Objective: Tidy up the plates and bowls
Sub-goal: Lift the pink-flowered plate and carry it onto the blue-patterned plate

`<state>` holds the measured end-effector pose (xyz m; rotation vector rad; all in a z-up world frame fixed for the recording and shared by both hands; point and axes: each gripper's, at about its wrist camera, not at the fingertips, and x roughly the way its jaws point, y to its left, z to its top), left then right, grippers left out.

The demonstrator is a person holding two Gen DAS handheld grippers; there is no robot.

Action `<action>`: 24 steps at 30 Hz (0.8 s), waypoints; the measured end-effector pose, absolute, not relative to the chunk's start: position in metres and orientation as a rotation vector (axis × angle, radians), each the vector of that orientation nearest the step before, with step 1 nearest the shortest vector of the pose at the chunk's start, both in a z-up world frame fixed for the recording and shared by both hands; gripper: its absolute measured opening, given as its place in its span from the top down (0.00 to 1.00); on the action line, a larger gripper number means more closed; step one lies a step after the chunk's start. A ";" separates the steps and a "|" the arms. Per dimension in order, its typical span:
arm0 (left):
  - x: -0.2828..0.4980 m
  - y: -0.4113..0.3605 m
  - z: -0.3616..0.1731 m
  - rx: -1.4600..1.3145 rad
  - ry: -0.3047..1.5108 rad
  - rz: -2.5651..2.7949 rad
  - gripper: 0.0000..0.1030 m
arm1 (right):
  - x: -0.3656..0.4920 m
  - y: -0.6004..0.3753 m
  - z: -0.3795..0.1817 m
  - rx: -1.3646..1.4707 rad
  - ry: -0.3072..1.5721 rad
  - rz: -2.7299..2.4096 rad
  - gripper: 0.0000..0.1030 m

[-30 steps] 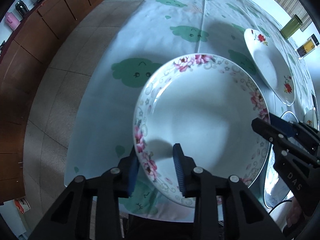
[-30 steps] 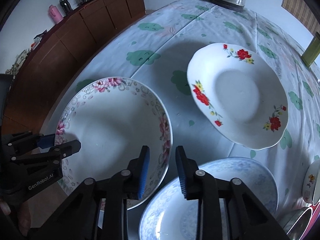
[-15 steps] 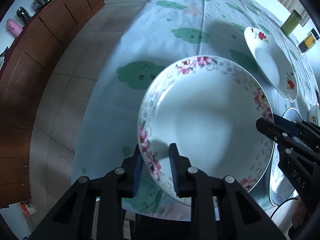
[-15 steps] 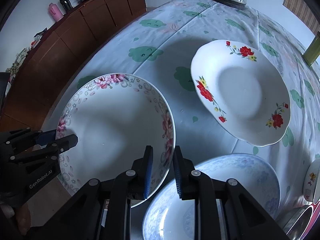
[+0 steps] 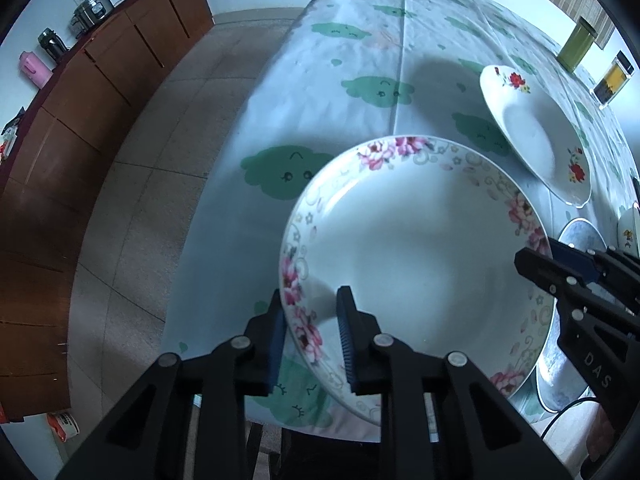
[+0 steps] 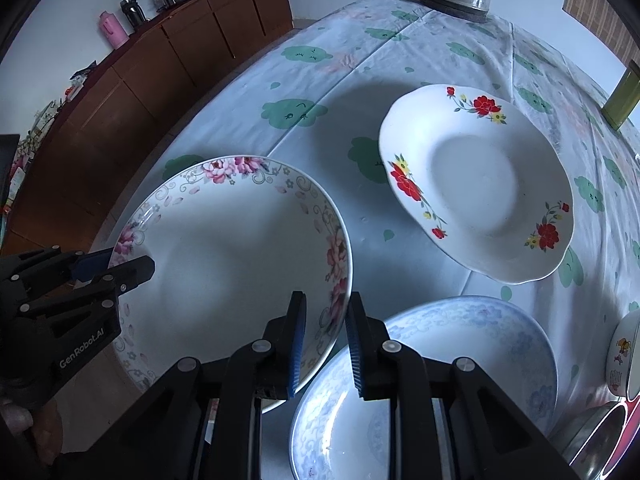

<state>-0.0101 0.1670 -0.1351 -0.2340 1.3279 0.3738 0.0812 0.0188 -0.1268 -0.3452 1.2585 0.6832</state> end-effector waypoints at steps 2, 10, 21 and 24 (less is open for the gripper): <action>-0.010 0.167 -0.131 -0.234 1.323 0.376 0.78 | 0.080 0.018 -0.125 -0.344 1.249 0.687 0.79; -0.010 0.165 -0.117 -0.217 1.294 0.381 0.78 | 0.075 0.015 -0.113 -0.354 1.209 0.686 0.79; -0.007 0.156 -0.102 -0.193 1.260 0.353 0.78 | 0.072 0.002 -0.095 -0.336 1.168 0.659 0.79; -0.006 0.152 -0.099 -0.189 1.255 0.344 0.78 | 0.071 -0.002 -0.090 -0.333 1.159 0.648 0.79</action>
